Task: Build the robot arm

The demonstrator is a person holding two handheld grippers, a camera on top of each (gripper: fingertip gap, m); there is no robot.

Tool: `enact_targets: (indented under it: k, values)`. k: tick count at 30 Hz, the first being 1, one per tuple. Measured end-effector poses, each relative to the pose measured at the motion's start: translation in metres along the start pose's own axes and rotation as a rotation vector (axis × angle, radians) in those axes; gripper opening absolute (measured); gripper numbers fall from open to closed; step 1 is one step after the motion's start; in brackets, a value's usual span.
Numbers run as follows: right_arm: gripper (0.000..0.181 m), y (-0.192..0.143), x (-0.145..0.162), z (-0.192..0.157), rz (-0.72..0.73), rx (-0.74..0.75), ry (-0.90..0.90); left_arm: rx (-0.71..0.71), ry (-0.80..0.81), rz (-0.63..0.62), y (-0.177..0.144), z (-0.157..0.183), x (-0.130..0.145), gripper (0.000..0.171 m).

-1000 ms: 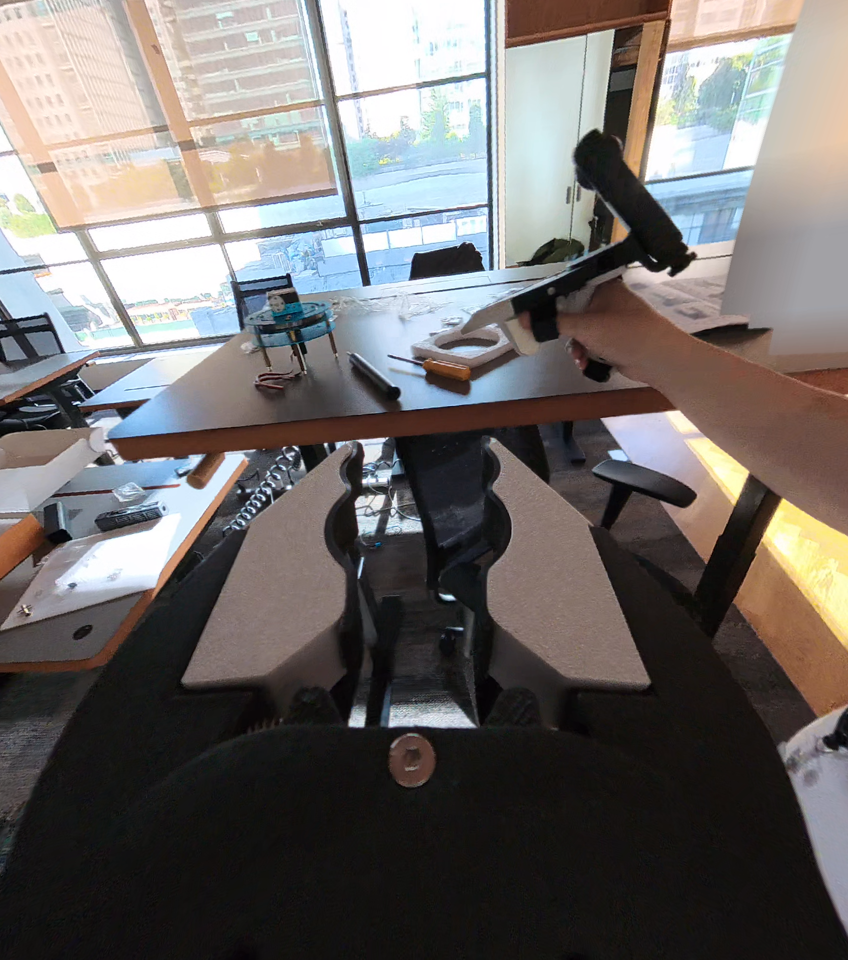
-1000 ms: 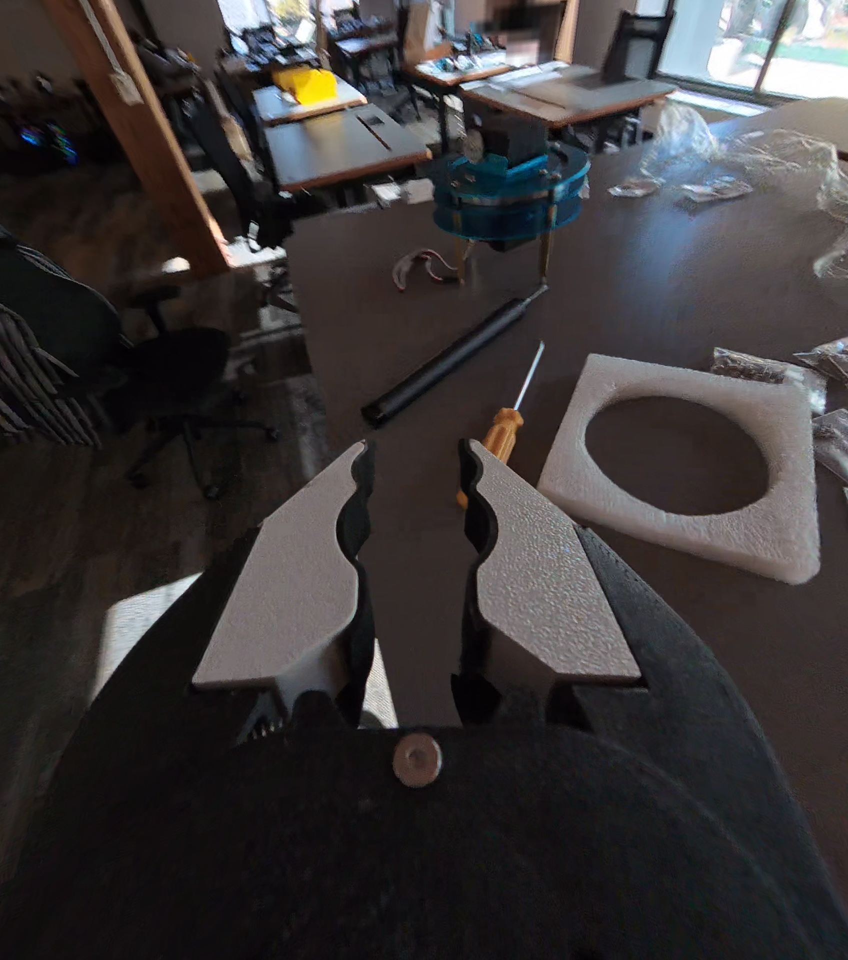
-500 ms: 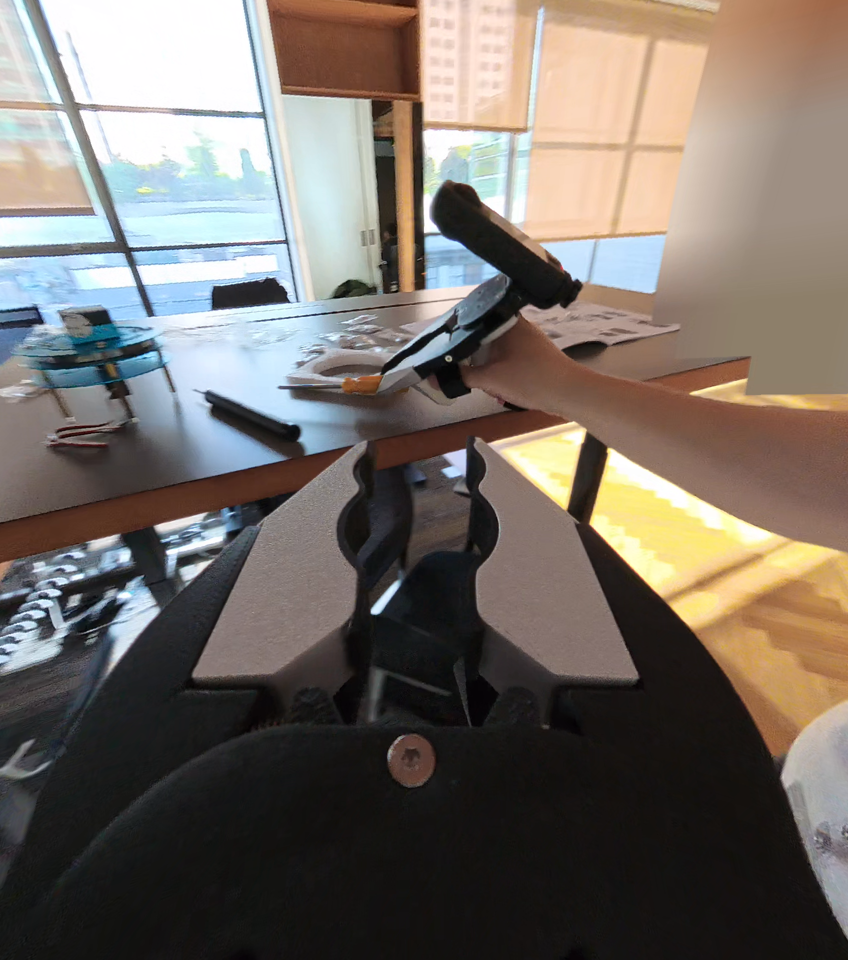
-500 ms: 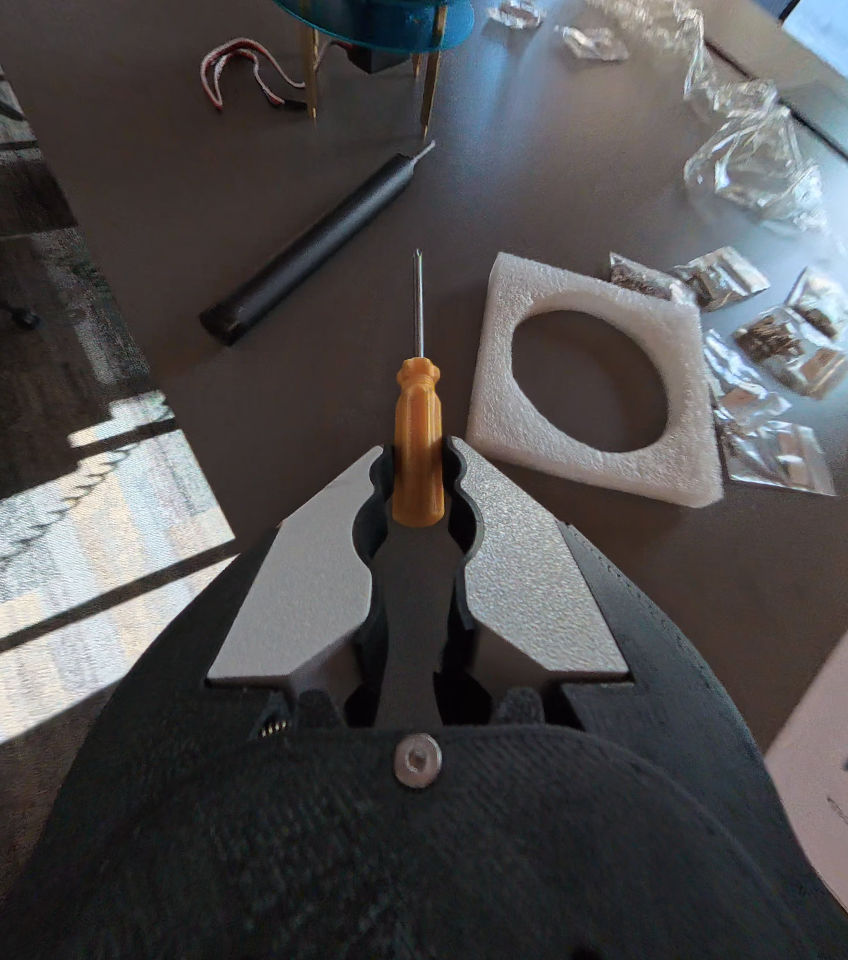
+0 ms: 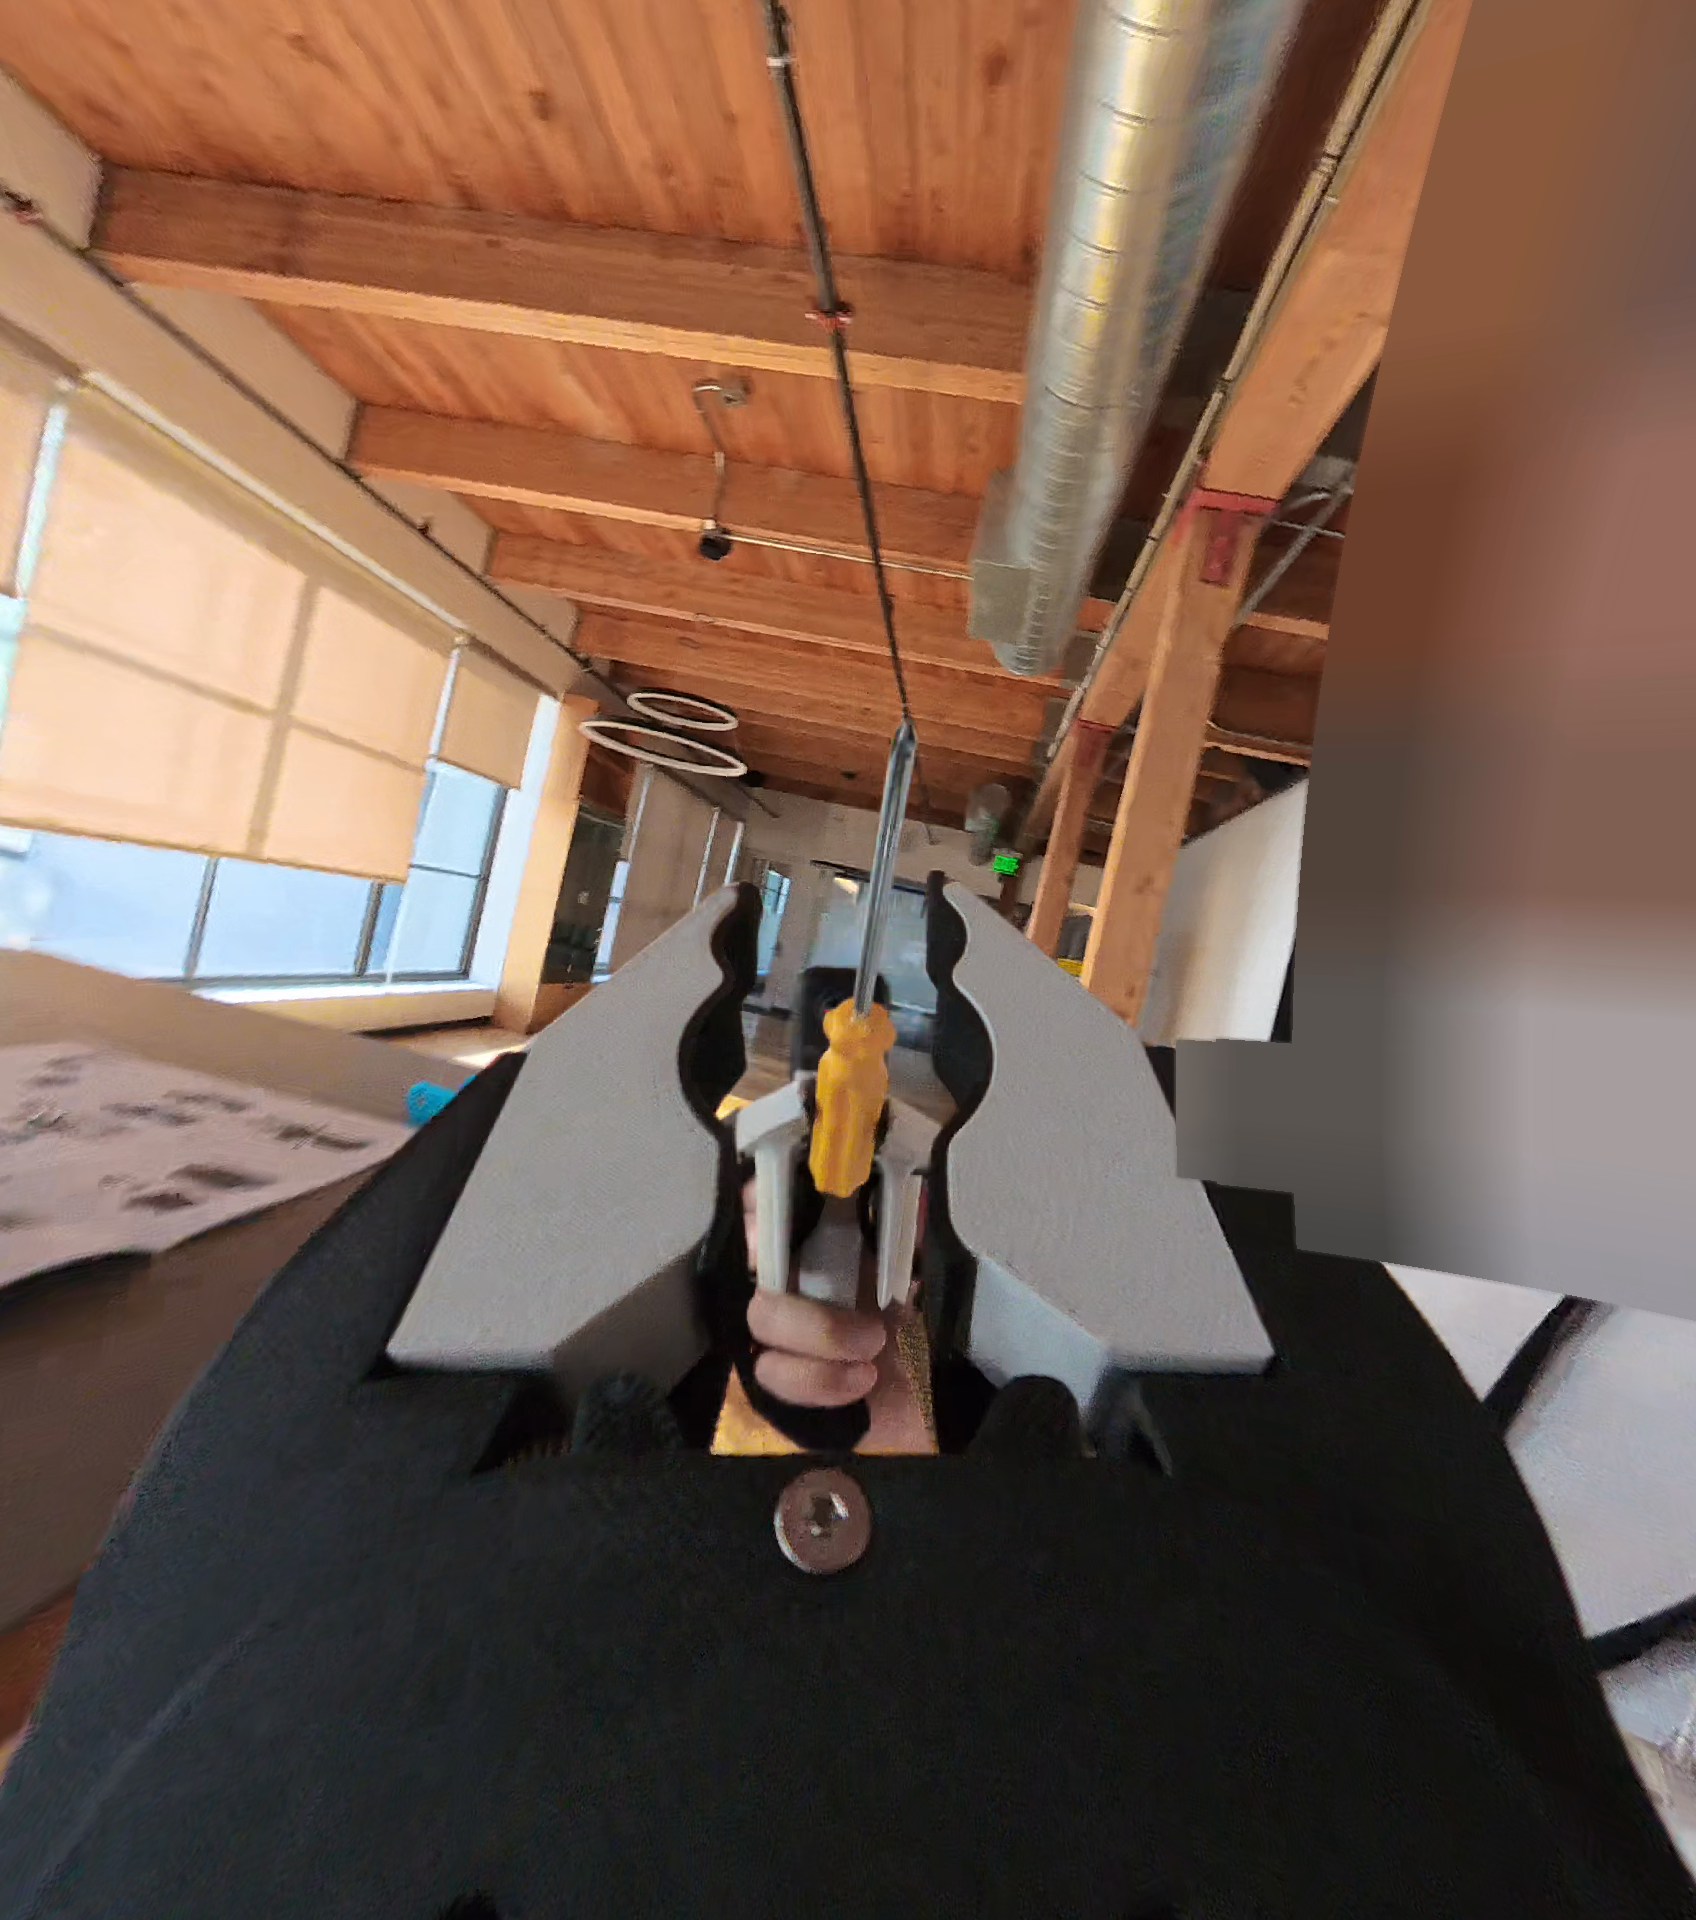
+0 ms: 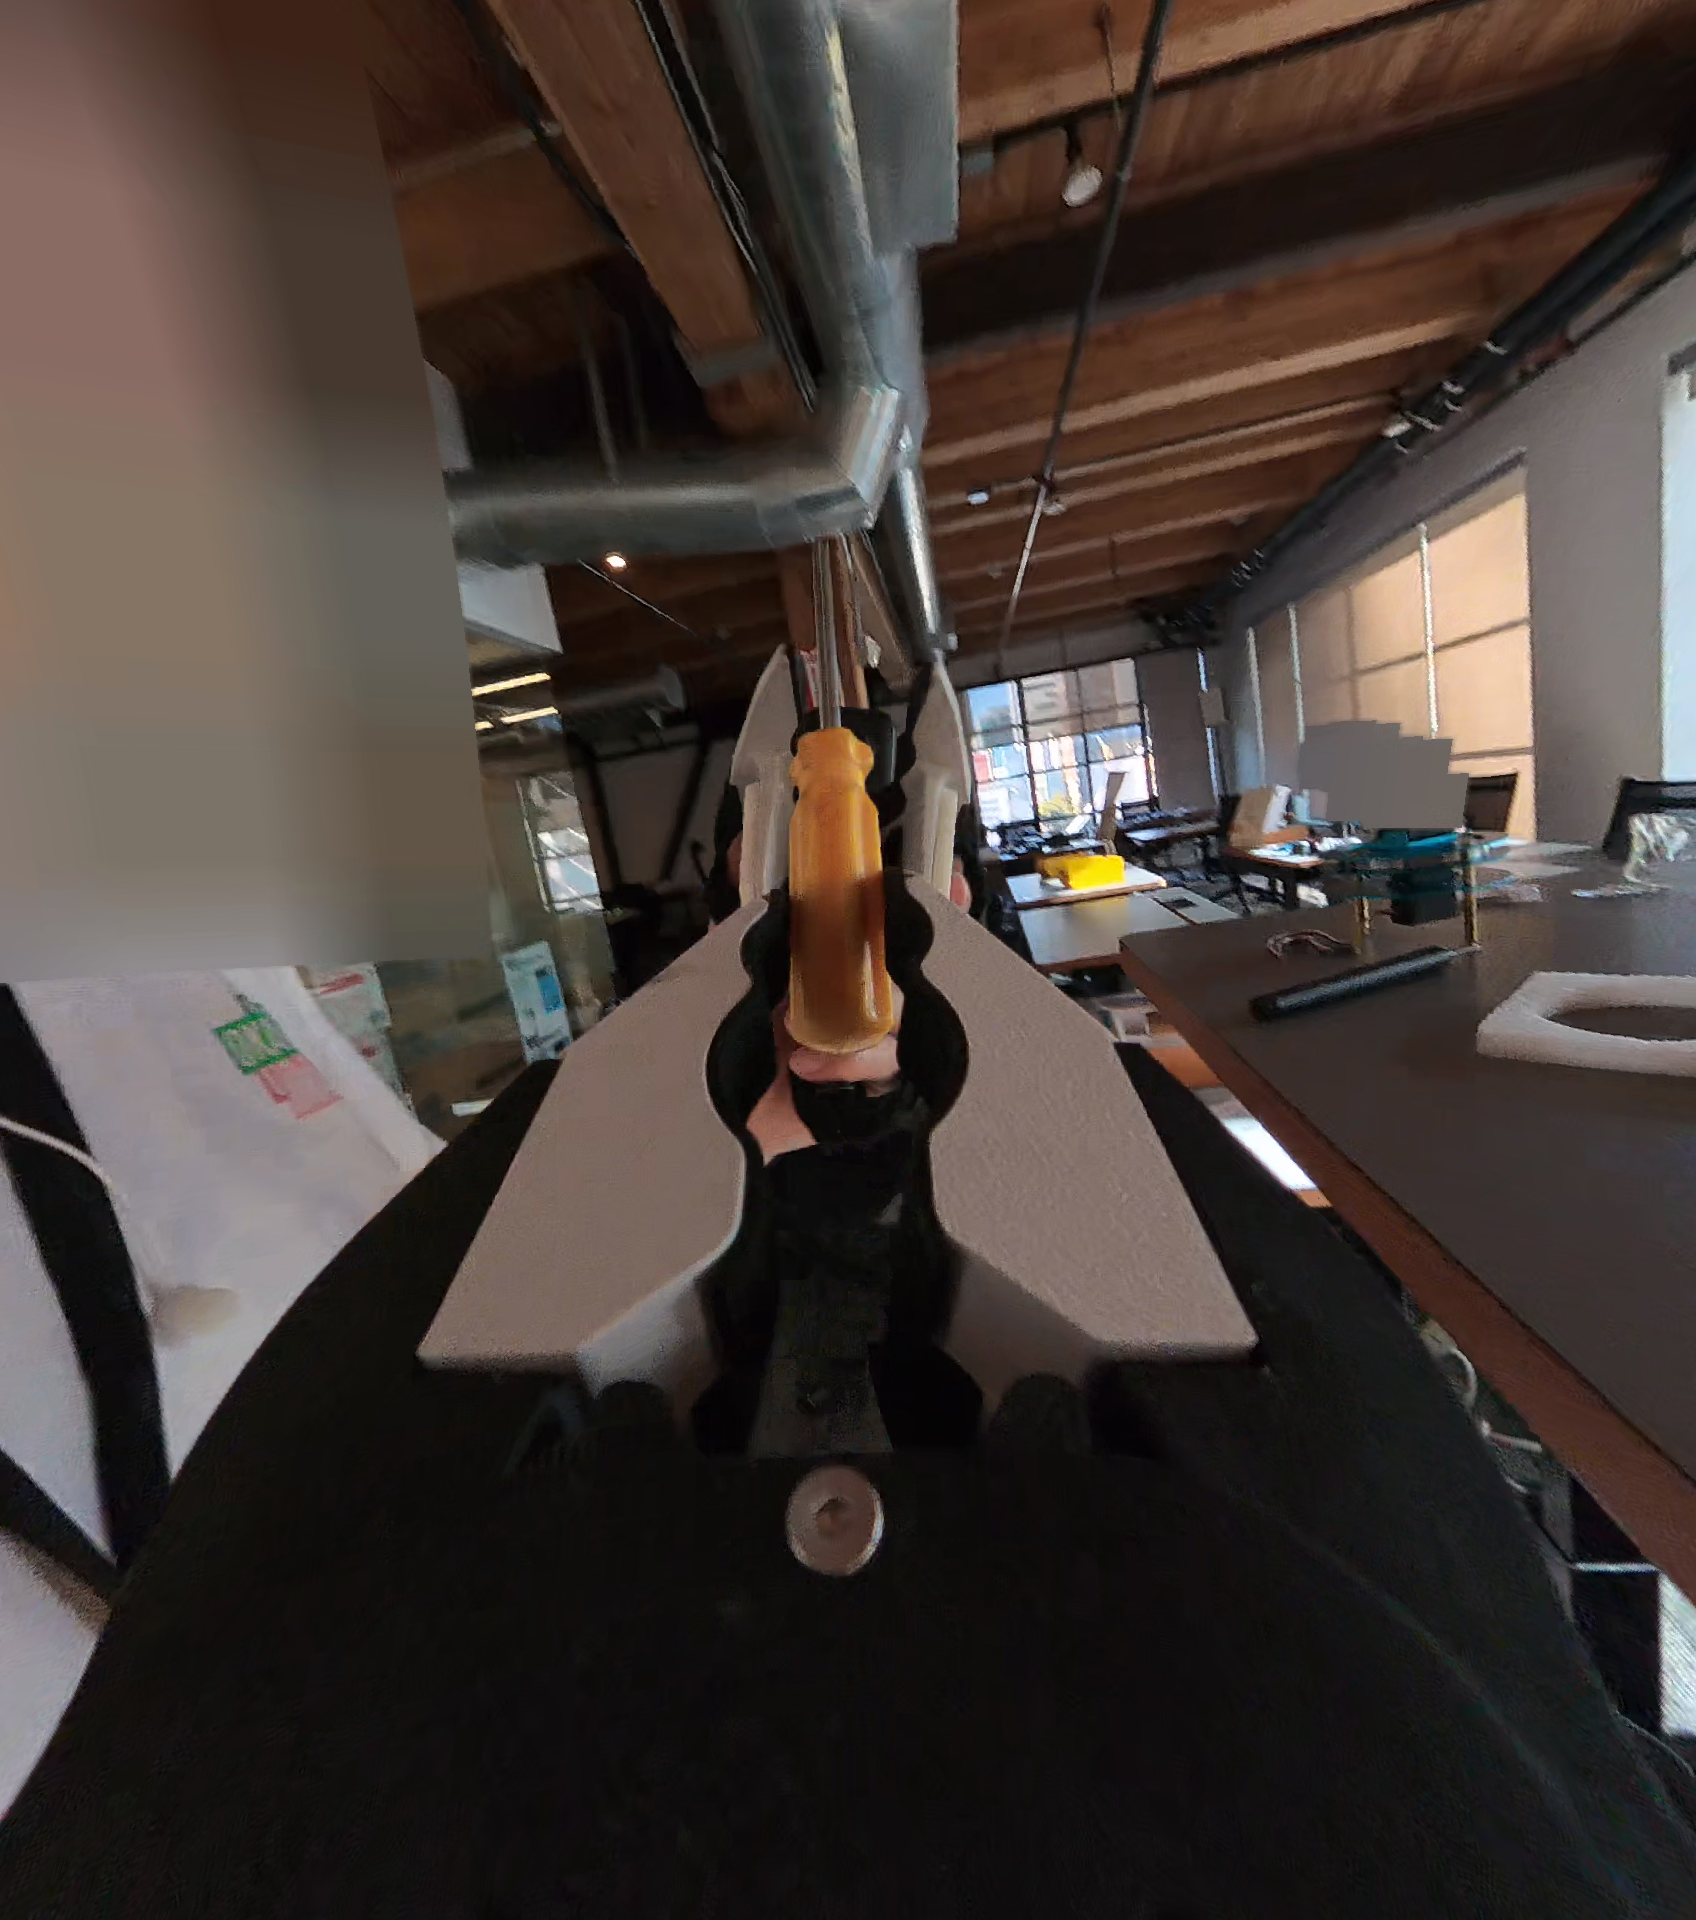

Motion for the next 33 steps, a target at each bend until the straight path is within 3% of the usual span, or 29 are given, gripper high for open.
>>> enact_targets:
  k: [6,12,19,25,29,33]
  values:
    - [0.017,-0.107,-0.049,-0.071,0.071,-0.019,-0.002,0.113,0.118,-0.023,0.113,0.087,0.058,0.01]
    - [0.017,-0.199,-0.084,-0.111,0.073,0.058,-0.022,0.146,0.129,-0.064,0.194,0.116,0.117,0.004]
    - [0.017,-0.271,-0.102,-0.12,0.128,0.145,-0.059,0.17,0.1,-0.221,0.261,0.117,0.175,0.001]
    - [0.017,-0.315,-0.103,-0.114,0.222,0.123,-0.089,0.216,0.236,-0.381,0.308,0.12,0.213,0.001]
    - [0.017,-0.337,-0.108,-0.106,0.192,0.153,-0.143,0.285,0.344,-0.405,0.333,0.123,0.23,0.002]
    - [0.016,-0.367,-0.124,-0.099,0.165,0.221,-0.2,0.297,0.299,-0.368,0.357,0.105,0.238,0.002]
Point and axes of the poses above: each gripper's, where its closed fingertips meet, y out along the fingers, x out of its underside, z = x × y across the jaws, the point moved 1 cm from there along -y, back along the fingers, and after that the axes turned 13 degrees about -x, right-handed, at the moved point
